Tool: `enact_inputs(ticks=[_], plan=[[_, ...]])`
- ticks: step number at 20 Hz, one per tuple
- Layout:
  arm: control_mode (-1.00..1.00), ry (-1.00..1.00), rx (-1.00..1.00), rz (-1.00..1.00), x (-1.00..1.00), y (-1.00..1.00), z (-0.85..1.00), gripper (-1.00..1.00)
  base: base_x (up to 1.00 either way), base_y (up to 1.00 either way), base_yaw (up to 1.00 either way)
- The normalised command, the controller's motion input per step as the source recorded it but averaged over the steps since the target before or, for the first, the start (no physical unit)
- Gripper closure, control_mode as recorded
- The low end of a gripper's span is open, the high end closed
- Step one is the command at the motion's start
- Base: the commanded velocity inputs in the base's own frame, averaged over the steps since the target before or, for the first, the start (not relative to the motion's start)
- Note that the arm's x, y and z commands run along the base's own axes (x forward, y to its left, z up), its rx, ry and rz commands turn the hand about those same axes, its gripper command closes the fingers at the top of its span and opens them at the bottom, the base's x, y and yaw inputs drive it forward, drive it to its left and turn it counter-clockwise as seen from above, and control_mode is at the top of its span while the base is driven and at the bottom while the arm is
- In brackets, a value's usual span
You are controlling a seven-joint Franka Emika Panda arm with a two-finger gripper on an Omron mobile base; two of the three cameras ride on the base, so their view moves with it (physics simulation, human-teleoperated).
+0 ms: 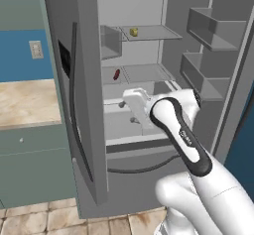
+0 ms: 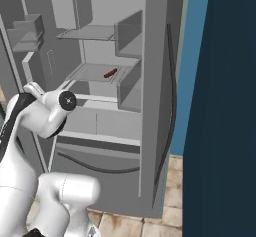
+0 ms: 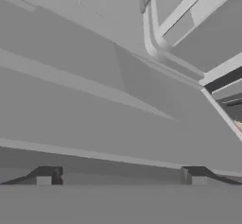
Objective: Retrieve the sausage and cheese from the fridge and place them on the cutting board on the counter.
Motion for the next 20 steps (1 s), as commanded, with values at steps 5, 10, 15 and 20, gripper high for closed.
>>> enact_inputs(ticks=[5, 10, 15, 20], plan=[[-1.00, -0.08, 0.00, 0.15, 0.49, 0.54, 0.00, -1.00, 0.00, 0.00, 0.00], [-1.00, -0.07, 0.00, 0.23, 0.75, 0.21, 0.00, -1.00, 0.00, 0.00, 0.00], [-1.00, -0.11, 0.00, 0.20, 0.55, 0.53, -0.06, -1.00, 0.00, 0.00, 0.00], [-1.00, -0.35, 0.00, 0.14, -0.20, 0.92, -0.20, -1.00, 0.00, 0.00, 0.00]])
